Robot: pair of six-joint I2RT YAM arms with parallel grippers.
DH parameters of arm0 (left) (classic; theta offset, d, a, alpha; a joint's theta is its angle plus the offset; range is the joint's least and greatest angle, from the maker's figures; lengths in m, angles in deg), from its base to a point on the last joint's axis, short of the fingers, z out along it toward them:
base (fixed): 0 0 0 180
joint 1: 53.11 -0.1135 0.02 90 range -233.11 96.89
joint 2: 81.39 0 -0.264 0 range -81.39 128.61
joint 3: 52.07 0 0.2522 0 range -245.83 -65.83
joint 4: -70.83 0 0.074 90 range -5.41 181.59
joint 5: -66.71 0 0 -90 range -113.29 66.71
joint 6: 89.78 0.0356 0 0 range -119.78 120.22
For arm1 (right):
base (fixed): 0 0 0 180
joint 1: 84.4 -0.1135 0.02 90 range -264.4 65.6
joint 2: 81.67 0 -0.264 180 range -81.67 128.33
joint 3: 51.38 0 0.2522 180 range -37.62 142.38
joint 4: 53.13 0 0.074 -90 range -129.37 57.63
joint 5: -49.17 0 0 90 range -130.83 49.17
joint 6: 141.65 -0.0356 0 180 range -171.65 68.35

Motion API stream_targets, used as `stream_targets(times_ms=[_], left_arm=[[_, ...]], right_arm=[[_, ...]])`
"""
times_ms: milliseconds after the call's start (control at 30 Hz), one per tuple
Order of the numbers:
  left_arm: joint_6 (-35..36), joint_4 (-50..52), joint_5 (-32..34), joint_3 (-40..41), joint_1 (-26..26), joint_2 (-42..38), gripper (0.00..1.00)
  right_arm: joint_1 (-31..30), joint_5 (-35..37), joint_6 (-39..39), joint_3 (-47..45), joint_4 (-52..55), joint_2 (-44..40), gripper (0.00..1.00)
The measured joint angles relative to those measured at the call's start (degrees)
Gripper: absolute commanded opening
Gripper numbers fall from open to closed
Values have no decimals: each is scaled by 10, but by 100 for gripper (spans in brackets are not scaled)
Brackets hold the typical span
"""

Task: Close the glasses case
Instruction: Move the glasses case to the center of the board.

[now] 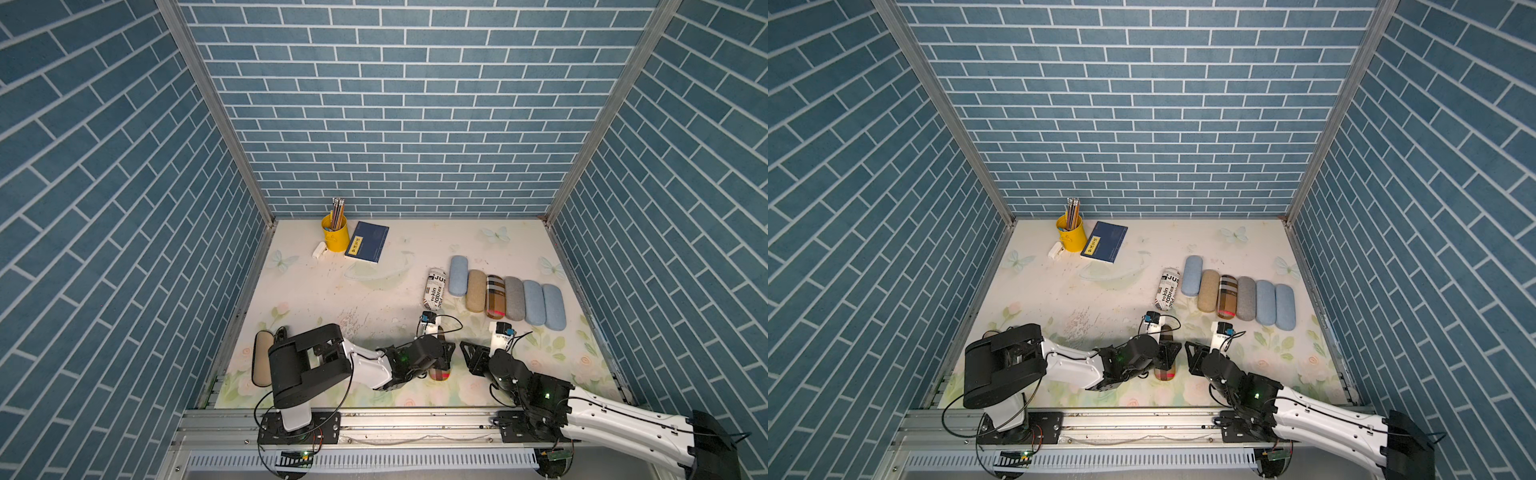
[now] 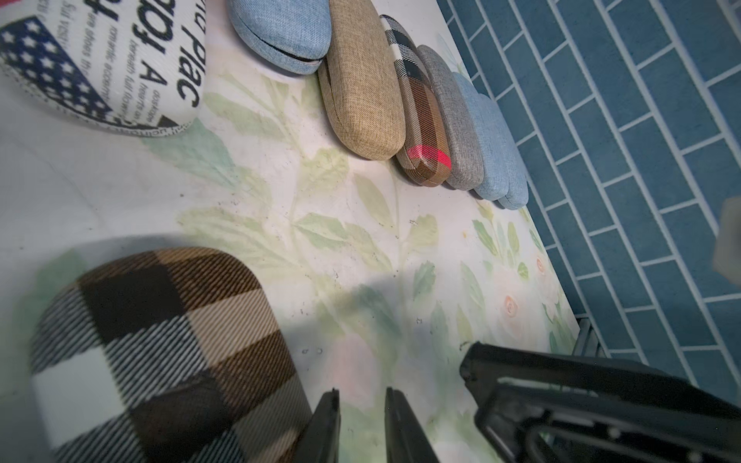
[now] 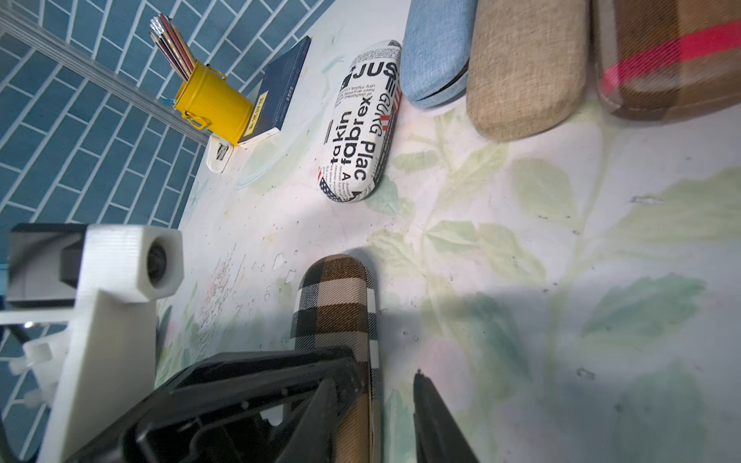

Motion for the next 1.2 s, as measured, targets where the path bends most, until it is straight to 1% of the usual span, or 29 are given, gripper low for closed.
stream_targets(times_ms=[67, 167, 267, 300, 367, 433, 467, 500, 533, 600, 633, 733, 800, 833, 867, 933, 1067, 1100, 1200], left_arm=[[2, 6, 0, 0, 0, -7, 38], [10, 37, 4, 0, 1, -36, 49], [21, 71, 12, 0, -1, -86, 56], [24, 83, 16, 0, -2, -108, 61], [32, 108, 26, 0, -6, -153, 66], [37, 138, 38, 0, -16, -207, 71], [40, 158, 46, 1, -26, -241, 74], [43, 174, 53, 3, -38, -277, 77], [45, 195, 61, 8, -53, -316, 79], [51, 243, 82, 14, -90, -401, 87], [56, 268, 93, 16, -106, -443, 89], [65, 351, 126, 15, -158, -568, 93], [70, 413, 137, 9, -203, -634, 95], [74, 440, 143, 4, -228, -655, 96], [80, 471, 150, -3, -263, -673, 97], [89, 513, 148, -10, -328, -680, 97], [112, 560, 83, 9, -505, -635, 98], [119, 562, 57, 22, -555, -620, 98], [129, 568, -2, 60, -674, -570, 98]], right_arm=[[1, 0, 2, 3, 11, 2, 33], [3, 1, 10, 7, 17, 8, 33], [6, 2, 19, 12, 20, 13, 33], [7, 2, 23, 16, 22, 14, 34], [7, 2, 30, 24, 21, 18, 35], [7, -1, 41, 30, 15, 23, 38], [8, -5, 46, 31, 6, 29, 41], [8, -11, 54, 32, -10, 37, 47], [8, -20, 59, 33, -28, 49, 51], [8, -46, 75, 39, -77, 98, 58], [8, -60, 80, 45, -99, 127, 60], [4, -111, 97, 87, -176, 251, 61], [-3, -145, 105, 129, -221, 331, 61], [-6, -158, 106, 151, -237, 363, 60], [-10, -174, 112, 177, -253, 398, 60], [-15, -199, 121, 220, -281, 450, 60], [-17, -237, 137, 271, -307, 504, 60], [-17, -242, 143, 278, -307, 511, 60], [-17, -256, 155, 287, -304, 519, 60]])
